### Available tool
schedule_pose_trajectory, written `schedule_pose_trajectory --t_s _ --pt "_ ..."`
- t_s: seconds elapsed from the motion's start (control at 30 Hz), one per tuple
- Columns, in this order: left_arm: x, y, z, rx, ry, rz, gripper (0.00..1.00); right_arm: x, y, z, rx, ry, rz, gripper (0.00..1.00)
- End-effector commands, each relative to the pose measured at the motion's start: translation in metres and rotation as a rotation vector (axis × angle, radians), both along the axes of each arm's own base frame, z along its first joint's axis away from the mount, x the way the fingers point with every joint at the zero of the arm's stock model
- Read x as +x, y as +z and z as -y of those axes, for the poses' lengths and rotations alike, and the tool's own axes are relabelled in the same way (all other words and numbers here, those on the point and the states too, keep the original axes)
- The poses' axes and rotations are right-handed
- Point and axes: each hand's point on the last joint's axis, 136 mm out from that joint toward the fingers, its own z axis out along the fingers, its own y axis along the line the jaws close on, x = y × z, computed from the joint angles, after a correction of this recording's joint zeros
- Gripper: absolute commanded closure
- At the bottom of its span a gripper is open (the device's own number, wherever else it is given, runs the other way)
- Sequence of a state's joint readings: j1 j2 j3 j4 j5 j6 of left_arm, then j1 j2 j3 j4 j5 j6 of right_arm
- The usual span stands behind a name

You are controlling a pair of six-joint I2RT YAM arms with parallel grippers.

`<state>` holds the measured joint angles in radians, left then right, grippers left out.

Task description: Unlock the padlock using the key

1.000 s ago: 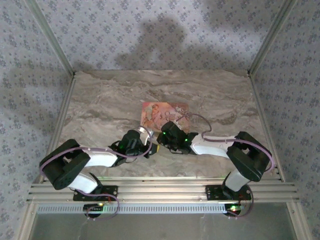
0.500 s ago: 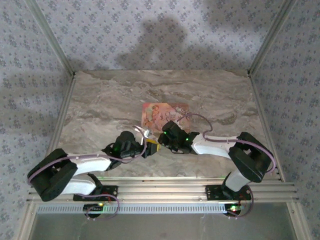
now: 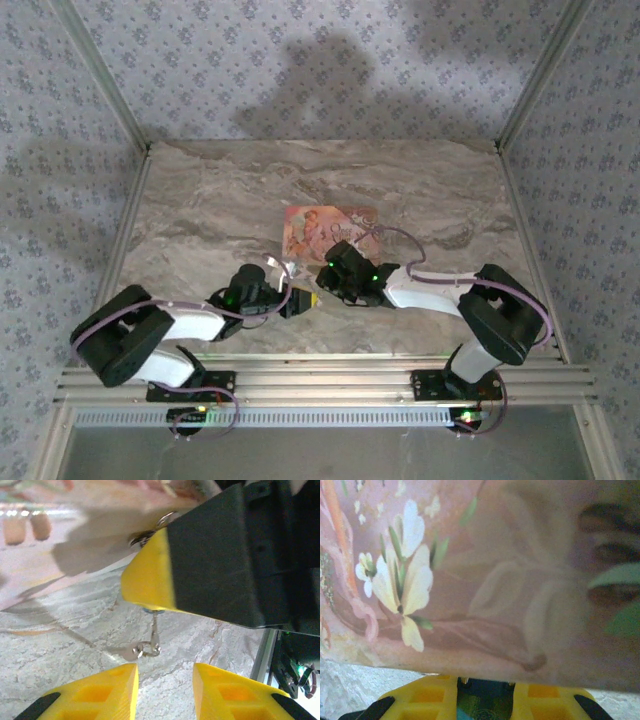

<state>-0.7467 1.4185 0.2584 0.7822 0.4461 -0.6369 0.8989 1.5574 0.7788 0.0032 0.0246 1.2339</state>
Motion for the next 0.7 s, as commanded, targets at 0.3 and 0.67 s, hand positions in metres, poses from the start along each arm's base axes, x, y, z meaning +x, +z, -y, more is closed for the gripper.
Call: schedule_pose_trajectory --t_s 0.3,0.67 --pt "0.012 0.013 0.021 -0.184 -0.014 -0.028 0.68 0.006 0.025 -0.005 0.057 0.007 0.041 1.0" --pt "0.014 0.009 0.021 -0.186 -0.01 -0.016 1.0 0.007 0.024 -0.004 0.072 -0.009 0.038 1.0"
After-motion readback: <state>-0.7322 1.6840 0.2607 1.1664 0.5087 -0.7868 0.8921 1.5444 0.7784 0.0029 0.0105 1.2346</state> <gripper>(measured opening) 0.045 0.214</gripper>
